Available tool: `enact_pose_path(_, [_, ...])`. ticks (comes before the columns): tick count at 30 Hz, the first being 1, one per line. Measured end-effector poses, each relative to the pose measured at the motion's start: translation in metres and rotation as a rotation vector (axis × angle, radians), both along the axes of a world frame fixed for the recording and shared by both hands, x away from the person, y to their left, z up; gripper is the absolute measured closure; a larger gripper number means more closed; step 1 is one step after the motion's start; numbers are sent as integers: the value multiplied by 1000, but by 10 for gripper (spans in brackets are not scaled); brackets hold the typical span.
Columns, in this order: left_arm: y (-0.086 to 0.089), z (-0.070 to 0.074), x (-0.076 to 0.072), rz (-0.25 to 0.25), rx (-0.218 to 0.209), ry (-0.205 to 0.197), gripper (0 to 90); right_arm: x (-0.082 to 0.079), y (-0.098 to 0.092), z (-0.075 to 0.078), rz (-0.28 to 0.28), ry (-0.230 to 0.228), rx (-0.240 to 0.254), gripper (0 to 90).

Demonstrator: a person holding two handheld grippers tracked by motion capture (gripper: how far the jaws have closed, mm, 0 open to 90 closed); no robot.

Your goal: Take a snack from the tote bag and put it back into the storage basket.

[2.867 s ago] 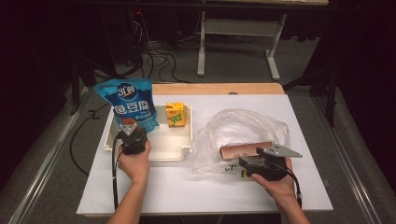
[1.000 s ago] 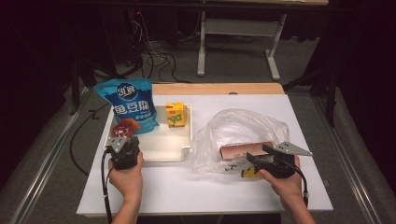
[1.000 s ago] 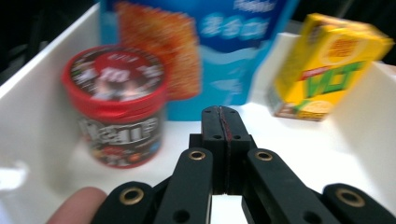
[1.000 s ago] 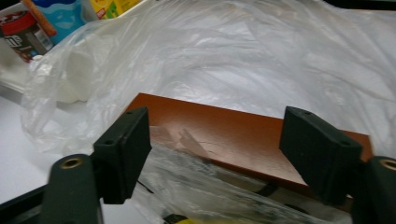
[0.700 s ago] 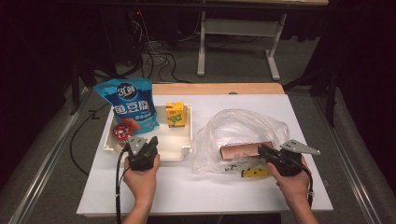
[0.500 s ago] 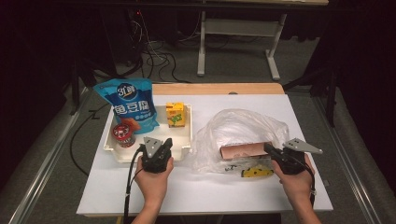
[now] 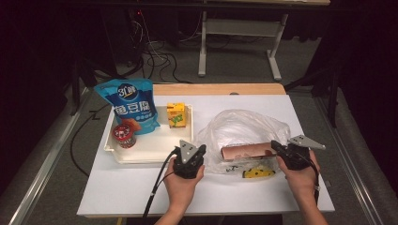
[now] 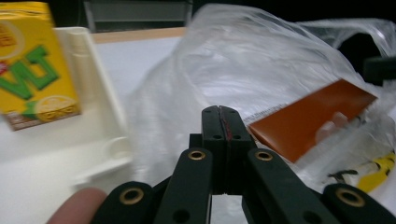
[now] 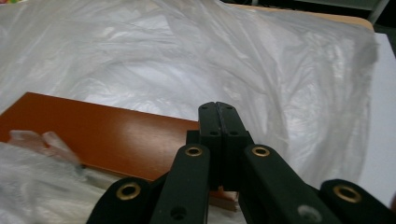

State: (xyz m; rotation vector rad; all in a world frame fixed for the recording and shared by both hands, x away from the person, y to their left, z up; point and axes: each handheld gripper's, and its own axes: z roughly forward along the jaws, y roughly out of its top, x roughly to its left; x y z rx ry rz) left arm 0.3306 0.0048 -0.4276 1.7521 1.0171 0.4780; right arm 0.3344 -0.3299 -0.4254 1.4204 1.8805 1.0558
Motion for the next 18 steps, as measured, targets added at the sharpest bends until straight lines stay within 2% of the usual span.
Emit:
enact_pose_path(2, [-9, -3, 0, -39, 4, 9, 900, 2, -4, -1, -11, 6, 6, 900])
enact_pose_path(4, [-16, -7, 0, -56, 21, 14, 900, 5, -8, -3, -18, 9, 7, 900])
enact_pose_path(6, [-23, -12, 2, -69, 30, 43, 900, 8, -9, -6, -21, 23, 12, 900])
enact_pose_path(8, [-27, -17, 4, -85, 37, 71, 900, 11, -9, -8, -26, 29, 5, 900])
enact_pose_path(11, [-31, -22, 3, -109, 54, 87, 900, 16, -9, -11, -35, 33, 3, 900])
enact_pose_path(16, [-41, -29, -3, -166, 58, 108, 892, 24, -9, -13, -46, 35, 3, 900])
enact_pose_path(18, [-44, -33, -4, -185, 82, 119, 894, 27, -10, -13, -44, 36, -7, 900])
